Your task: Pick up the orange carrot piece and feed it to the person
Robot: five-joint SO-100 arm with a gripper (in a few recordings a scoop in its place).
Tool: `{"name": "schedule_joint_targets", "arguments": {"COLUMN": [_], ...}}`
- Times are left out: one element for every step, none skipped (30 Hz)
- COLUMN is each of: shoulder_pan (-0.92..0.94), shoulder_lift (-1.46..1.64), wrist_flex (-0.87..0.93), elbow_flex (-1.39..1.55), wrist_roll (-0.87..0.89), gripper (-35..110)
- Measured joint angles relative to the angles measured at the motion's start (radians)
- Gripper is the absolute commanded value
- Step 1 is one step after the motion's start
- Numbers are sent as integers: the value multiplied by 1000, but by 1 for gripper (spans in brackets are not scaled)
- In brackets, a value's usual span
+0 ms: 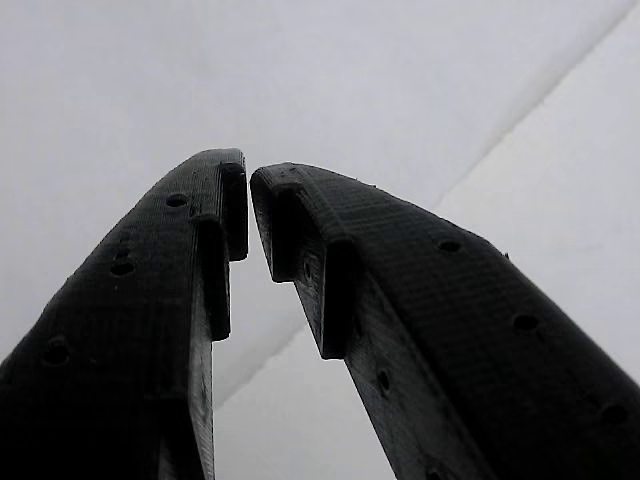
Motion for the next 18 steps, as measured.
{"name": "schedule_joint_targets", "arguments": {"shoulder_pan": [0, -8, -15, -26, -29, -29, -25, -18, -17, -17, -17, -17, -17, -17, -17, -17, -17, -17], "shoulder_lift": [0, 0, 0, 0, 0, 0, 0, 0, 0, 0, 0, 0, 0, 0, 0, 0, 0, 0], "wrist_flex": [0, 0, 0, 0, 0, 0, 0, 0, 0, 0, 0, 0, 0, 0, 0, 0, 0, 0], "elbow_flex": [0, 0, 0, 0, 0, 0, 0, 0, 0, 0, 0, 0, 0, 0, 0, 0, 0, 0], "wrist_roll": [0, 0, 0, 0, 0, 0, 0, 0, 0, 0, 0, 0, 0, 0, 0, 0, 0, 0], "gripper": [-3, -3, -3, -3, -3, -3, -3, -3, -3, -3, -3, -3, -3, -3, -3, -3, -3, -3]}}
